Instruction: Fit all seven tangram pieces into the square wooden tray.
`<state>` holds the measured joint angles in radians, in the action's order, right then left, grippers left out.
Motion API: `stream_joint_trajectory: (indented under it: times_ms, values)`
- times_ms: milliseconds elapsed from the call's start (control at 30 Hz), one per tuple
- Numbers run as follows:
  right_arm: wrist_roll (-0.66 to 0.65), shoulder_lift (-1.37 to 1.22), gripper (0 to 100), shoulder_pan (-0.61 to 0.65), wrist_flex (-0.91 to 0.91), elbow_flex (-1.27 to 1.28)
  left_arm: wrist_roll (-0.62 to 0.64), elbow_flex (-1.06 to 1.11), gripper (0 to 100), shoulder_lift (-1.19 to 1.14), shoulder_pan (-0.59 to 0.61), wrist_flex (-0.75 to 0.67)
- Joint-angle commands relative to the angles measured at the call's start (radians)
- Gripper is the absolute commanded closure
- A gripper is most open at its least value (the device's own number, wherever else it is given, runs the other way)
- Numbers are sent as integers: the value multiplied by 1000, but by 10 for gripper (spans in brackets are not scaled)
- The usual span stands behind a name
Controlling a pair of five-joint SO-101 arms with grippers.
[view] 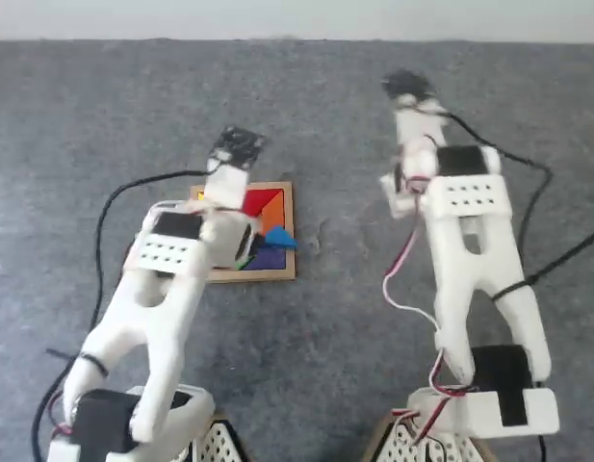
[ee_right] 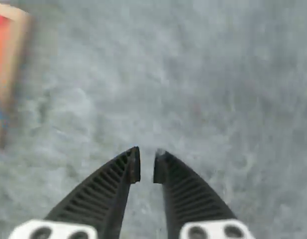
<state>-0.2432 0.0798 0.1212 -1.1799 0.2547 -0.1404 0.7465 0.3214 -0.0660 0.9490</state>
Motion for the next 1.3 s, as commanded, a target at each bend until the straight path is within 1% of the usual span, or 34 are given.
stream_joint_trajectory:
  times_ms: [0,100,167,233,333,500,600,733,800,1000,1167,1267]
  values:
    - [18,33,993,-41,133,124,-110,-202,772,-152,-87,52]
    - [17,27,990,-42,156,144,-262,-328,773,-345,-143,97]
    - [17,28,990,-44,156,144,-318,-404,791,-450,-149,121]
    - [17,24,990,-41,156,147,-373,-456,807,-514,-144,124]
    - [17,24,991,-38,157,149,-462,-479,808,-543,-137,104]
    - [17,24,990,-36,157,149,-477,-484,807,-548,-132,46]
    - [18,24,990,-36,157,150,-509,-484,812,-551,-130,48]
    - [18,24,990,-36,157,150,-497,-475,813,-552,-106,51]
    - [18,24,990,-36,157,150,-473,-460,813,-552,-95,51]
    - [18,24,990,-36,157,150,-203,-455,813,-546,-55,46]
    - [18,24,991,-36,157,150,-91,-455,813,-542,-55,44]
    - [18,24,991,-36,157,150,12,-479,813,-540,-54,46]
